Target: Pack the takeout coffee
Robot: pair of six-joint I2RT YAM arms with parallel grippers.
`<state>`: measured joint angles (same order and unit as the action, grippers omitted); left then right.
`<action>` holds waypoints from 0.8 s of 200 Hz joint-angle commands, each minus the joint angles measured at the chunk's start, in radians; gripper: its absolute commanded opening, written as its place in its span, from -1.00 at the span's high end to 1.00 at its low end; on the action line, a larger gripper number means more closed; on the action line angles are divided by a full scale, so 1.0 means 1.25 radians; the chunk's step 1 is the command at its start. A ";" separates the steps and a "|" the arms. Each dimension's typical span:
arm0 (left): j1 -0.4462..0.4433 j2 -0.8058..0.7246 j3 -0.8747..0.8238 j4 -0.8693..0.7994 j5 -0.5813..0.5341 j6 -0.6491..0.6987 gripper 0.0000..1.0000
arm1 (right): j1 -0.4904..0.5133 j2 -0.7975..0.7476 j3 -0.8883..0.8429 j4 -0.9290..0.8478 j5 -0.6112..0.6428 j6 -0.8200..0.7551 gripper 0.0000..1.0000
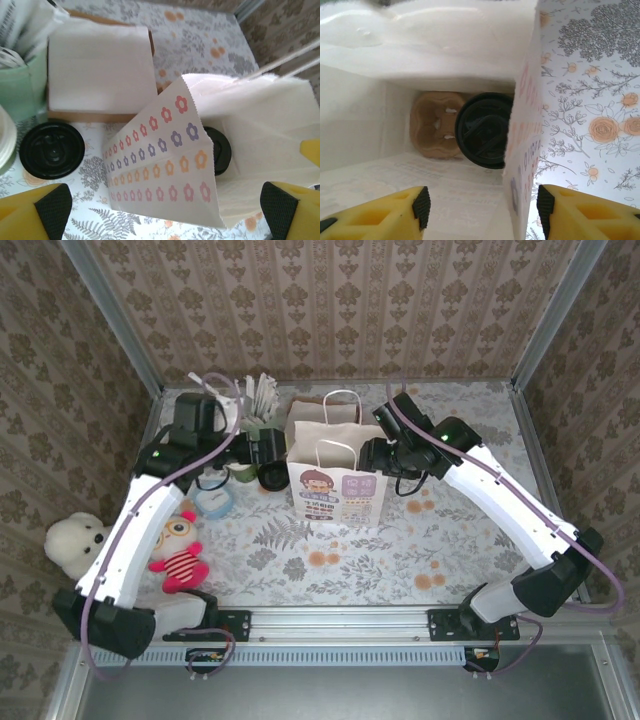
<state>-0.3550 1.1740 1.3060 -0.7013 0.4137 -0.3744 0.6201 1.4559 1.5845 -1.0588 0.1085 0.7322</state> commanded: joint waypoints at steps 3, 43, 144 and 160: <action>0.005 -0.052 -0.036 0.052 -0.091 -0.040 -1.00 | 0.005 -0.006 -0.002 -0.030 0.055 -0.007 -0.08; 0.040 -0.068 -0.065 -0.041 -0.342 -0.127 -1.00 | -0.016 0.023 0.036 -0.043 0.043 -0.079 0.32; 0.140 -0.074 -0.048 0.002 -0.281 -0.112 -1.00 | -0.070 0.059 0.079 -0.036 0.010 -0.155 0.57; 0.160 -0.058 -0.026 0.004 -0.273 -0.099 -1.00 | -0.073 0.050 0.076 -0.021 0.013 -0.156 0.56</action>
<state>-0.1864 1.0824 1.2118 -0.7128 0.0387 -0.5186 0.5346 1.5124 1.6665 -1.0817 0.1406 0.5514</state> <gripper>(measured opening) 0.992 0.216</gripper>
